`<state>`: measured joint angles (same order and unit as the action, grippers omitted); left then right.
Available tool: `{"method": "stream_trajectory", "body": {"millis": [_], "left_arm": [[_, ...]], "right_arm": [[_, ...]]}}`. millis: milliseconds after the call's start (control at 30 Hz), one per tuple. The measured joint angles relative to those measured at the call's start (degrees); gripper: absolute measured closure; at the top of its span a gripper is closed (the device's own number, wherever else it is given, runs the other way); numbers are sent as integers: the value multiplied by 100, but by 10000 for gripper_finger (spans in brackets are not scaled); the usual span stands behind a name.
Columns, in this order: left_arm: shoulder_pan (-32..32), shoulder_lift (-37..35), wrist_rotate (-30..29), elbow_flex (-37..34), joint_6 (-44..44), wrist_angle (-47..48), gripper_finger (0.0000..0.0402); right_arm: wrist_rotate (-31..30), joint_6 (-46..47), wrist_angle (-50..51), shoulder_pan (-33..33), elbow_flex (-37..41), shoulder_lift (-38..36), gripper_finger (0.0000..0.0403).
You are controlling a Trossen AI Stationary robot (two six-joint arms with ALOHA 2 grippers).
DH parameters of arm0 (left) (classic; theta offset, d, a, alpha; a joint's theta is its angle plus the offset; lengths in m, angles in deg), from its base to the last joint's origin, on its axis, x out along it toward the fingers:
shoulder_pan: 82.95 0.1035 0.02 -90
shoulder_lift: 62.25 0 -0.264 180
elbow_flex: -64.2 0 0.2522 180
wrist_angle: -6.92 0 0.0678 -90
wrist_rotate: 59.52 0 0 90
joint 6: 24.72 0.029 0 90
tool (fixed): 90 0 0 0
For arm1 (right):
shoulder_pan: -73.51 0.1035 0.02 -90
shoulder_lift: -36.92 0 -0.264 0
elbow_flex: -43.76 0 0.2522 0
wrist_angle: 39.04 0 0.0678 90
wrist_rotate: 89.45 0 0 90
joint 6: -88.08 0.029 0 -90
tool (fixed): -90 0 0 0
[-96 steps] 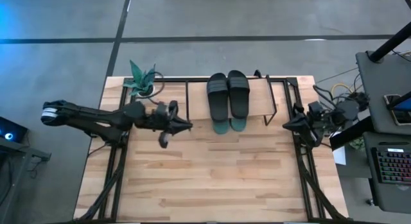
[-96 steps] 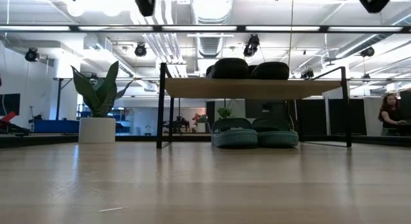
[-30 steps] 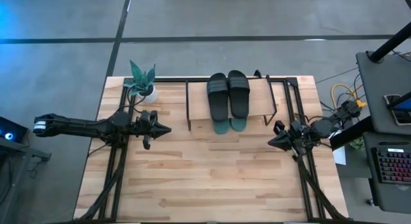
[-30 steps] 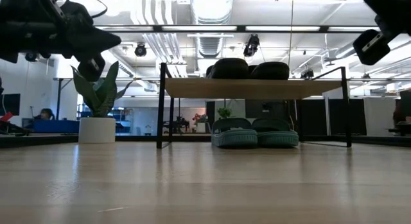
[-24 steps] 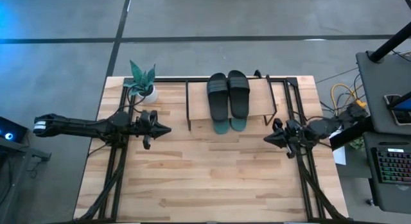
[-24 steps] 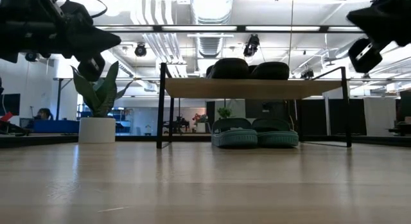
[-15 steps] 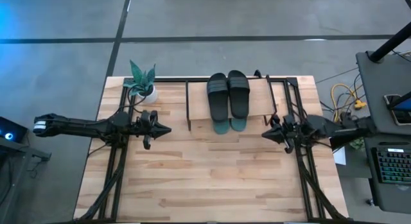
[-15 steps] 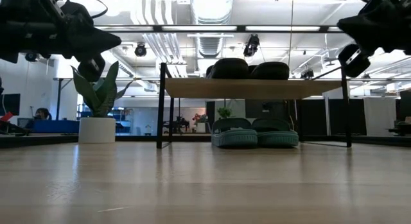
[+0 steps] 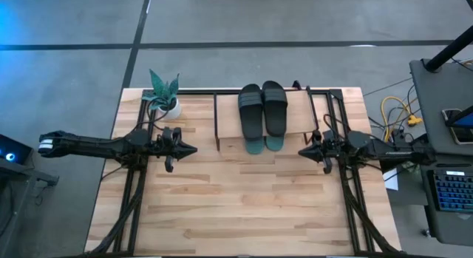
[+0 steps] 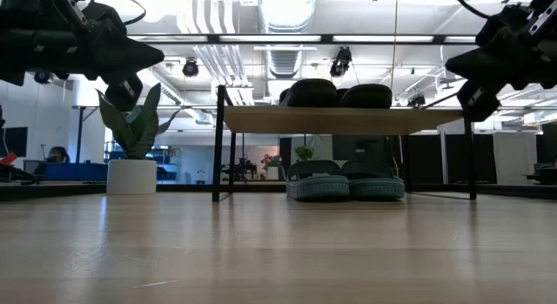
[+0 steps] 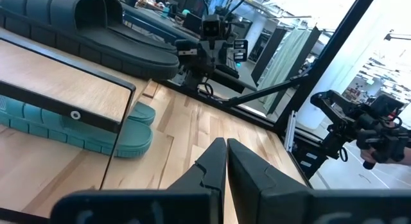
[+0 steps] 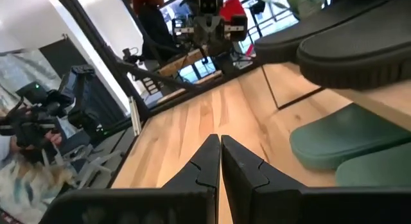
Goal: Pick and place slides into the shelf
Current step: Return to Home Position
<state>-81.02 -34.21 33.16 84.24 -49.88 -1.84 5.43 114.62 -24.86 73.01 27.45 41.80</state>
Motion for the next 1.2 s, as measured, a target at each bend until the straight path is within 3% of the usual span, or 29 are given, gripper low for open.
{"method": "stream_trajectory", "body": {"millis": [167,733,1033,1200], "left_arm": [[-1,74,2,-2,1,-6,402],[-1,877,5,-18,4,114,402],[-2,-304,7,-550,6,204,402],[-2,-762,15,-577,8,946,402]], "right_arm": [[-336,-14,46,-65,0,-25,394],[-349,1,61,-64,49,-39,394],[-351,3,-103,-64,198,-77,394],[-349,4,-105,-67,200,-175,394]]}}
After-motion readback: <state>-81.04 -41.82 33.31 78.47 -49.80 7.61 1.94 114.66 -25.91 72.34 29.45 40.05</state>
